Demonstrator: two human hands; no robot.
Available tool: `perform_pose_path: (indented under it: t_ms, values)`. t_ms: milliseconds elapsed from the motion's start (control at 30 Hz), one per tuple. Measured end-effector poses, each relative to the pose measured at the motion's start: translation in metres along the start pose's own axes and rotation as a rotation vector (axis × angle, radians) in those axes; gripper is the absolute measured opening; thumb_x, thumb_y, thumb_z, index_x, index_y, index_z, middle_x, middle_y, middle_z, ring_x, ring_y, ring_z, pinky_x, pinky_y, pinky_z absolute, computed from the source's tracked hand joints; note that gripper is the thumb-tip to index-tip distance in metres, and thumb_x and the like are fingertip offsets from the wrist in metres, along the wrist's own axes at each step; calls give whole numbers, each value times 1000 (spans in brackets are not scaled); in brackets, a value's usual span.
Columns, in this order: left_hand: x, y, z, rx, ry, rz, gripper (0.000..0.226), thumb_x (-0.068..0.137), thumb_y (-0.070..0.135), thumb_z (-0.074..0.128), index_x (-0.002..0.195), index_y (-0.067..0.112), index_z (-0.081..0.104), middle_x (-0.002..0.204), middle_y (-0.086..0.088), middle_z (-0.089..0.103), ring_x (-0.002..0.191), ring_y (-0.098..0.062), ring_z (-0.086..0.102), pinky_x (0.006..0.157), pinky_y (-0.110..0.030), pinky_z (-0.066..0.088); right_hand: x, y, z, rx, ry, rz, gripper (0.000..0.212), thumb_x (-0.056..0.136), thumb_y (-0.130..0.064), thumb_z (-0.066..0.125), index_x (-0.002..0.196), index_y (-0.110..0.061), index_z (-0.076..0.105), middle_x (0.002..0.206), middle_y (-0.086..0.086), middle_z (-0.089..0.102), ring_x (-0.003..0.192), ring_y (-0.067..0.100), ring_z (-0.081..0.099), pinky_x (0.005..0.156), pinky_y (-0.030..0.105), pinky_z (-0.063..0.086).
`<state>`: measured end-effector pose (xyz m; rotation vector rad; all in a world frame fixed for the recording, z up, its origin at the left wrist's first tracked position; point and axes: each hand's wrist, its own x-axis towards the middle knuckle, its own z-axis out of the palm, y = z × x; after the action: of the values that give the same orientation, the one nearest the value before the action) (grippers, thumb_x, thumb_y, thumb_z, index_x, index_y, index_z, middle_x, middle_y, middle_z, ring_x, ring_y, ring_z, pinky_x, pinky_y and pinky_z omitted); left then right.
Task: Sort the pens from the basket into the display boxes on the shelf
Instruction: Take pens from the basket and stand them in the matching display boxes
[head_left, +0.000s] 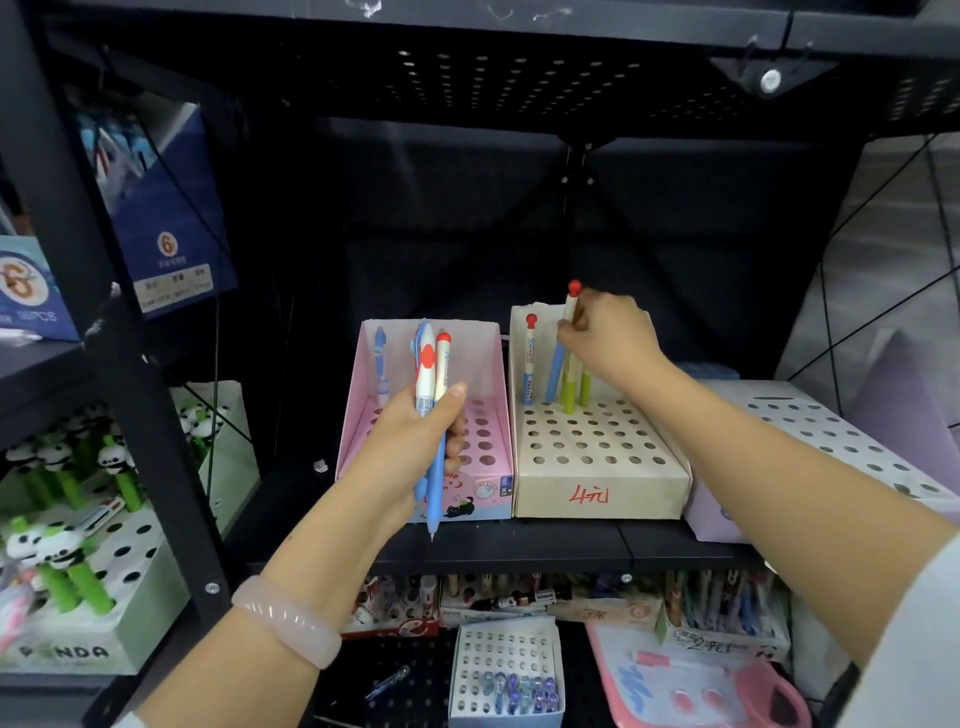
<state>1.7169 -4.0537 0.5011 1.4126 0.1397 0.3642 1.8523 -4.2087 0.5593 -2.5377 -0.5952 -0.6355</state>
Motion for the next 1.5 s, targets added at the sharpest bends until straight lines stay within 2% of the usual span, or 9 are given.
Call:
perform_pose_path:
  t_ms: [133, 267, 567, 667, 833, 1000, 1200, 1300, 1500]
  values:
    - [-1, 1, 2, -5, -12, 3, 17, 94, 24, 52, 84, 10, 48, 56, 2, 49, 43, -7, 43, 40, -18, 40, 2, -5, 1, -73, -78, 31, 21, 90, -26, 52, 100, -9, 59, 96, 9, 64, 84, 24, 58, 68, 30, 43]
    - [0, 0, 2, -7, -7, -4, 17, 93, 24, 52, 86, 10, 49, 57, 1, 50, 44, -7, 44, 41, -18, 41, 4, -5, 0, -100, 74, 37, 30, 92, -32, 52, 115, -15, 59, 111, 9, 58, 96, 28, 58, 68, 29, 37]
    - [4, -2, 7, 44, 2, -12, 18, 92, 25, 55, 83, 11, 49, 58, 1, 49, 43, -8, 44, 42, -18, 41, 6, 0, 15, -190, 68, 32, 26, 95, -27, 47, 110, -14, 65, 115, 9, 50, 108, 24, 47, 69, 29, 31]
    - [5, -3, 9, 78, 20, 6, 21, 89, 26, 59, 80, 10, 50, 49, 6, 50, 40, -6, 44, 40, -17, 40, -4, -7, 13, 72, 202, 0, 20, 91, -25, 55, 104, -12, 63, 108, 5, 55, 95, 18, 52, 68, 26, 34]
    - [6, -1, 17, 89, 33, 41, 23, 84, 25, 66, 80, 8, 52, 43, 8, 50, 37, -5, 43, 38, -17, 39, -39, -38, 6, 686, -302, -5, 21, 92, -36, 53, 83, -24, 67, 72, -13, 64, 65, -3, 53, 63, 19, 40]
    - [5, 0, 26, 77, 18, 27, 20, 86, 28, 63, 81, 10, 55, 48, 2, 53, 38, -7, 46, 38, -19, 40, -50, -41, 4, 901, -507, 82, 16, 90, -26, 58, 79, -21, 68, 79, -5, 63, 72, 5, 55, 63, 17, 46]
    - [1, 2, 26, 65, 40, -35, 29, 98, 33, 42, 87, 8, 53, 48, 2, 58, 38, -10, 48, 38, -20, 42, -28, -29, -16, 1134, 33, 332, 19, 94, -15, 44, 79, -14, 55, 70, 4, 64, 50, 7, 60, 49, 17, 49]
    - [0, 4, 23, 42, 51, -29, 21, 99, 20, 40, 86, 8, 53, 49, 3, 59, 36, -7, 43, 35, -18, 36, -15, -11, -26, 935, 322, 299, 19, 94, -18, 46, 76, -20, 49, 69, 1, 63, 52, 6, 62, 50, 16, 51]
    - [-1, 2, 19, 63, 80, -15, 16, 96, 15, 46, 92, 12, 61, 63, 3, 52, 40, -5, 44, 39, -19, 39, -19, 0, 0, 386, 261, 49, 14, 95, -28, 48, 93, -14, 50, 70, -3, 61, 61, 12, 60, 54, 21, 47]
